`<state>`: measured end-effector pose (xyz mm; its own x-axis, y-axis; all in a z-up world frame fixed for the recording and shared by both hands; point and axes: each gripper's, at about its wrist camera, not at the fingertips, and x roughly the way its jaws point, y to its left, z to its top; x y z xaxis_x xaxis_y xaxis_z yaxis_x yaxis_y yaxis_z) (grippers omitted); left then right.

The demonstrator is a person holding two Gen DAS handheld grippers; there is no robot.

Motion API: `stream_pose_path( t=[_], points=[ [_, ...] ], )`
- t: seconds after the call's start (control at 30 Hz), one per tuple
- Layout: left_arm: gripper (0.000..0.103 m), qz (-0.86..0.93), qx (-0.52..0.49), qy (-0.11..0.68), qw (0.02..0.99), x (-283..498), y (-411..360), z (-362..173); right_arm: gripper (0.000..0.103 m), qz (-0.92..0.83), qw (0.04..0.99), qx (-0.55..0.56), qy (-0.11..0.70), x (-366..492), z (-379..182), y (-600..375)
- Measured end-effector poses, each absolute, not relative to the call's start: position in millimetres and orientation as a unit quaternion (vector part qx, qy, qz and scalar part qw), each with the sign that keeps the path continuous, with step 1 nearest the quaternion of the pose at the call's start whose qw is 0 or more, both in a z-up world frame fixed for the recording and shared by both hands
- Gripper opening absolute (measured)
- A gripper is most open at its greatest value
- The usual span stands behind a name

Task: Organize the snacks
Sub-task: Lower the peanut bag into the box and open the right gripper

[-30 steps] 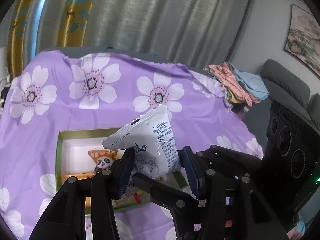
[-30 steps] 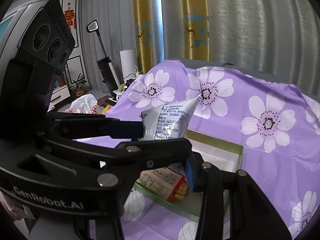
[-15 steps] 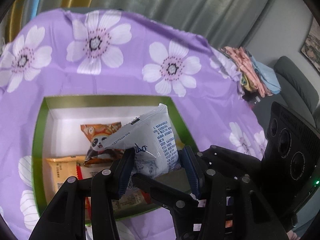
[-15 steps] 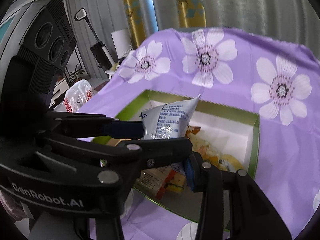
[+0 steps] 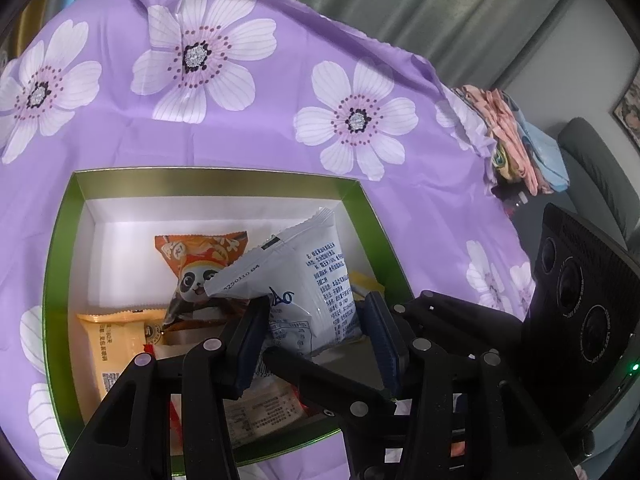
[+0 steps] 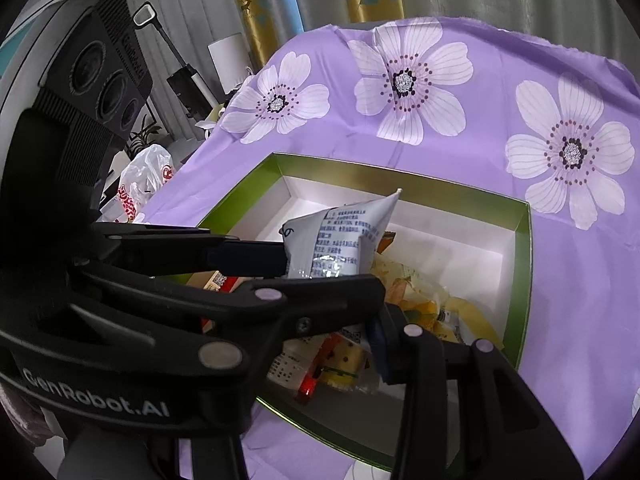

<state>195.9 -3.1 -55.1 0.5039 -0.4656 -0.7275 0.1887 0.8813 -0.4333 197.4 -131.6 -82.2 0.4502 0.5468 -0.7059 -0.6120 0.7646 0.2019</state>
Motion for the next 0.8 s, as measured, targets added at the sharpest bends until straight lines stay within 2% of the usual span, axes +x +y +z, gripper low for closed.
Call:
stream_pose_path(
  t=[0.8],
  points=[
    [0.05, -0.188, -0.148, 0.466, 0.852, 199.8, -3.2, -59.1, 0.044, 0.34, 0.847, -0.036, 0.407, 200.0, -84.6, -131.7]
  ],
)
